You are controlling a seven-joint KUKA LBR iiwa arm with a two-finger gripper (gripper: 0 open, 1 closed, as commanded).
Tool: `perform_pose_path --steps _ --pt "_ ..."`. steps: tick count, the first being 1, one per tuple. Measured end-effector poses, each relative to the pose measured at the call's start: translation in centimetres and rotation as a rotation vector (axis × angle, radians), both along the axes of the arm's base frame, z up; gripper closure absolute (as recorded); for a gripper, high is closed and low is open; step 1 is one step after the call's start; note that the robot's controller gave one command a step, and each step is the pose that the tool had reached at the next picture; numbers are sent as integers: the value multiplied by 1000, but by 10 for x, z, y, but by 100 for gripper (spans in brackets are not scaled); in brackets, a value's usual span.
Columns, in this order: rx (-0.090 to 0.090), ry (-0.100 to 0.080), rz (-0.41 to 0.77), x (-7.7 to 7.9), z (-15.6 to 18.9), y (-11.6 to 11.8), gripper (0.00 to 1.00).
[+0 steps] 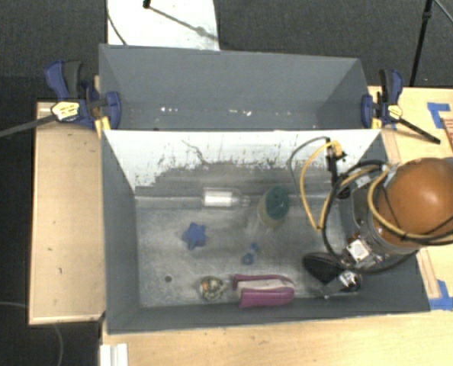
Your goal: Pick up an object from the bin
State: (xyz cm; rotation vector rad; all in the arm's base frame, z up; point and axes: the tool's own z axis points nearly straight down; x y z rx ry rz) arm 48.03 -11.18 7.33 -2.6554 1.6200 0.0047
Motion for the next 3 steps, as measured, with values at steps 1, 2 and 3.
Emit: perform_pose_path --steps 1,2,3 --pt "-29 8 65 1 -1 30 0" --pt "-28 8 58 1 -1 30 100" --pt "-28 7 54 2 122 30 100"
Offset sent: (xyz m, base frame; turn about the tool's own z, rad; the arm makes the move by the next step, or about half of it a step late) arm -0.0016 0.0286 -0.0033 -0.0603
